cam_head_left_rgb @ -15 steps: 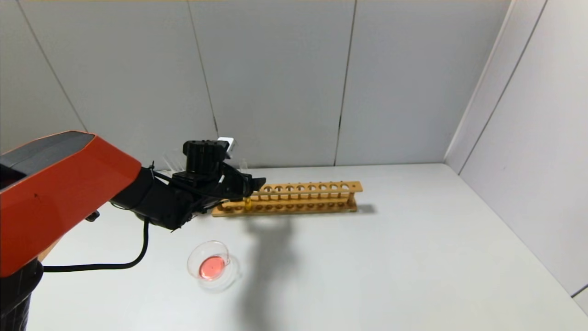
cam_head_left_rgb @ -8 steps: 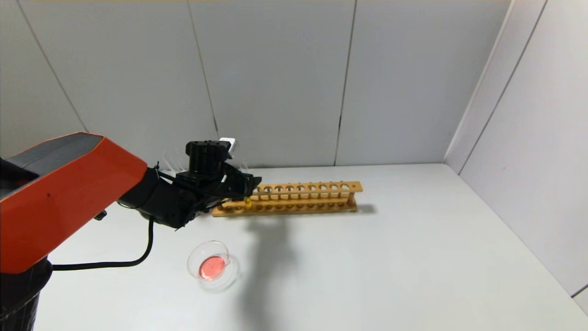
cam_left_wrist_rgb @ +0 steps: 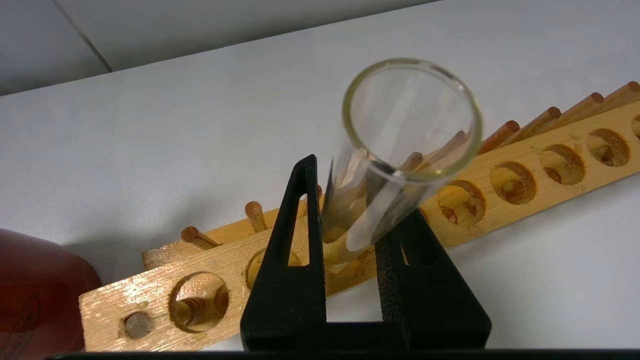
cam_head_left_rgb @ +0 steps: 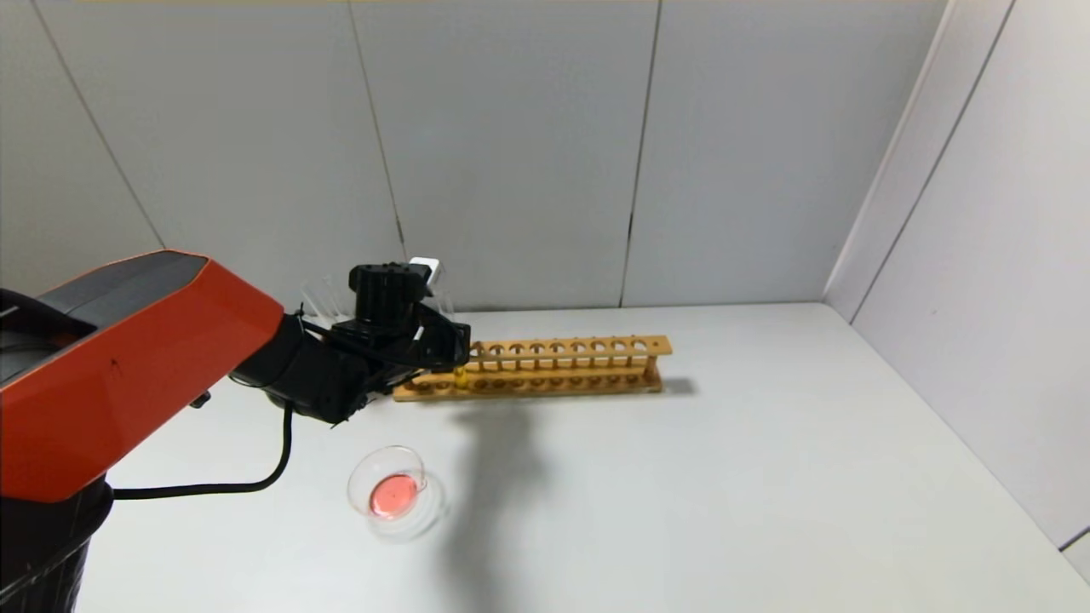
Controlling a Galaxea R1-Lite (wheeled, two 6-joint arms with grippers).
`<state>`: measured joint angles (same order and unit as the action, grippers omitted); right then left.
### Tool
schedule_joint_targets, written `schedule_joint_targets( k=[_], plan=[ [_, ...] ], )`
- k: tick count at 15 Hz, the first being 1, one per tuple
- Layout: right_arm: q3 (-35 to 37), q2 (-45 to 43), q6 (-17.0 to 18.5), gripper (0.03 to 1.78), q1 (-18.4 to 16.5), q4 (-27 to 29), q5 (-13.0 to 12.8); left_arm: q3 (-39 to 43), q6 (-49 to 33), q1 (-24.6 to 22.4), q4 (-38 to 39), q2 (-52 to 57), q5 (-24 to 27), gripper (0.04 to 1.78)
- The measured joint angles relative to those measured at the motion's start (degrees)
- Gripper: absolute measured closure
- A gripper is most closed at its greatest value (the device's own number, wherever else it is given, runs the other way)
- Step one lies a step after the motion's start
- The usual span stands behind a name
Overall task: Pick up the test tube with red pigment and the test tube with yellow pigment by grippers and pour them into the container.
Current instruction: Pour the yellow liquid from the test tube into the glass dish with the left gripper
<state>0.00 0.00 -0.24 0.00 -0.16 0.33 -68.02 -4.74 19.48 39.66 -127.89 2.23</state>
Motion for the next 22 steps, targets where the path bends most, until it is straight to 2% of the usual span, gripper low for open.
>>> schedule_joint_targets(
  k=[5,11,22],
  plan=[
    [0.0,0.0,0.02,0.06,0.0,0.0,0.0,0.55,3.47,0.02,2.27,-0.09,-1.16,1.49],
    [0.0,0.0,0.02,0.06,0.0,0.0,0.0,0.66,3.84,-0.02,4.47,2.23,-1.77,1.49],
    [0.0,0.0,0.0,0.06,0.0,0.0,0.0,0.96,6.31,0.02,1.27,16.46,-1.72,1.49]
  ],
)
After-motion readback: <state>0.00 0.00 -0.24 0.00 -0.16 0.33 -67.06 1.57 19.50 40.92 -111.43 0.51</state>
